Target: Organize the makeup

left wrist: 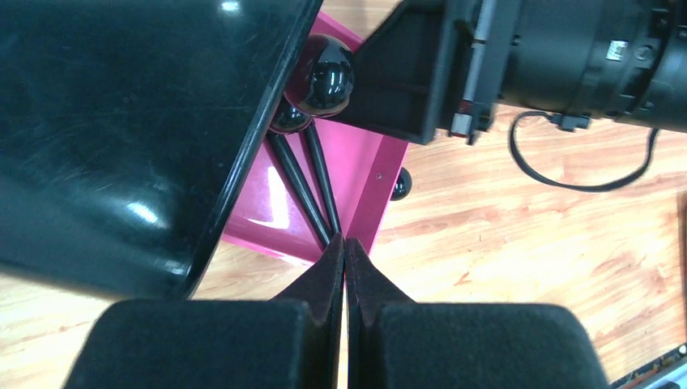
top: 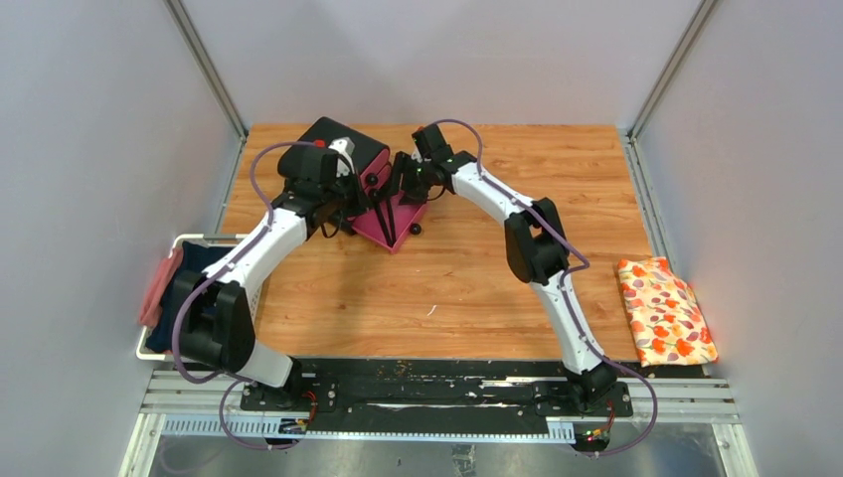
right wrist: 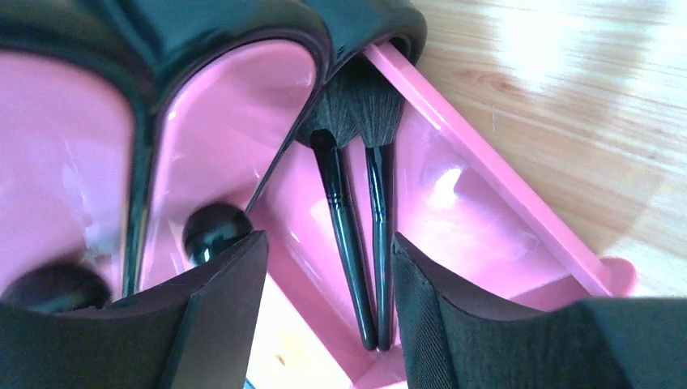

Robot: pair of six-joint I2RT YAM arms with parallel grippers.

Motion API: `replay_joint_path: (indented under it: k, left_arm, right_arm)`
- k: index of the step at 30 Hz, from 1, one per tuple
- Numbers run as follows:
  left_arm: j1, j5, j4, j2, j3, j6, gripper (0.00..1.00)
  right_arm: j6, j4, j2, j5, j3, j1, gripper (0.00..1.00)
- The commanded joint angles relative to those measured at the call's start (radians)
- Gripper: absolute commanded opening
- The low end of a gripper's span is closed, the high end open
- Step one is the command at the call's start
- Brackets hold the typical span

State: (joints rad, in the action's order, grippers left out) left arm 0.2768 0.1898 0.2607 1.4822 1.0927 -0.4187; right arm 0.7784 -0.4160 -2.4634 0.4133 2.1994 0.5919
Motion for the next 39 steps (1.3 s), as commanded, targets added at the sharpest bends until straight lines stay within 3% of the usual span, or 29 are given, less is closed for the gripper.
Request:
replay_joint_path:
  k: [1, 5, 12, 14, 19, 26, 39]
  left_arm:
    - [-0.008, -0.1, 0.053, -0.067, 0.051, 0.008, 0.0]
    - [-0.009, -0.222, 0.112, -0.053, 0.125, 0.018, 0.0]
    - [-0.059, -0.379, 0.197, 0.097, 0.298, 0.007, 0.0]
    - [-0.066, -0.421, 0.219, 0.154, 0.35, 0.015, 0.0]
    - [-0.068, -0.507, 0.28, 0.292, 0.454, 0.037, 0.0]
    - [-0.07, -0.506, 0.26, 0.331, 0.428, 0.038, 0.0]
    - [-0.07, -0.479, 0.241, 0.329, 0.4, 0.043, 0.0]
  right_arm:
    - [-0.04, 0.102, 0.147, -0.002, -0.105, -0.008, 0.6]
    - [-0.074, 0.138, 0.257, -0.02, -0.23, -0.008, 0.5]
    - [-0.159, 0.136, 0.447, -0.129, -0.467, -0.008, 0.15]
    - [-0.175, 0.11, 0.472, -0.162, -0.507, -0.008, 0.01]
    - [-0.201, 0.06, 0.497, -0.206, -0.582, -0.009, 0.0]
    - [-0.211, 0.04, 0.476, -0.262, -0.641, -0.009, 0.0]
    - [-0.228, -0.013, 0.173, -0.149, -0.326, 0.008, 0.0]
